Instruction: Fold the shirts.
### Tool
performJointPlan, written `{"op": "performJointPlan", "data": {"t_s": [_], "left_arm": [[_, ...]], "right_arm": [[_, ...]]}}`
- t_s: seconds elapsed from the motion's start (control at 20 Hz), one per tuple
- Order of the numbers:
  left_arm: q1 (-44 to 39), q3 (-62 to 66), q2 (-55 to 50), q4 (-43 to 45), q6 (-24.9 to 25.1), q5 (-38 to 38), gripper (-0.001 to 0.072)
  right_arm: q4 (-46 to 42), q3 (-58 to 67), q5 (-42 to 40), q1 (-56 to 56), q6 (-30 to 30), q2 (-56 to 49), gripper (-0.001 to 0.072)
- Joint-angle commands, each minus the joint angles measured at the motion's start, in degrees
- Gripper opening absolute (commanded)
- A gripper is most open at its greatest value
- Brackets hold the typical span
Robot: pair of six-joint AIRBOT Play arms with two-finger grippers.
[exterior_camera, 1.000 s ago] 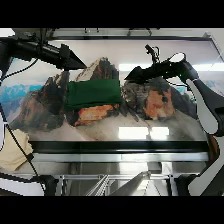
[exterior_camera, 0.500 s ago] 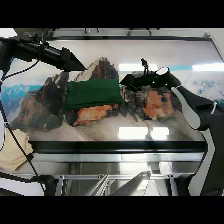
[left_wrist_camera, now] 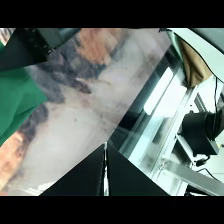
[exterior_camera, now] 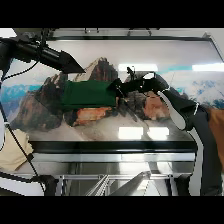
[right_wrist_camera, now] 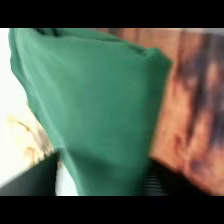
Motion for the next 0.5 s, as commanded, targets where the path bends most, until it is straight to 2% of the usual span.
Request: {"op": "performJointPlan", "data": {"t_s": [0.0,0.05,0.15,0.35,0.45], "left_arm": [[0.0,0.0,0.0,0.0,0.4,-1.7,0.0022],[0.0,0.0,0.0,0.0,0.4,-1.7,0.0022],[0.0,0.0,0.0,0.0,0.3,-1.7,0.0022],[0.0,0.0,0.0,0.0,0.3,-2.5,0.0022],[0.0,0.0,0.0,-0.1,0.3,-3.2,0.0022]], "right_arm": [[13.4,1.2,5.5,0.9,-3.5,-0.2,0.0077],[18.3,1.2,6.4,0.9,-6.1,0.3,0.0019],[22.6,1.2,6.5,0.5,-8.7,3.2,0.0018],[19.8,1.2,5.7,-6.2,-9.3,14.7,0.0018],[13.3,1.2,4.1,-13.0,-4.8,22.8,0.0017]]}}
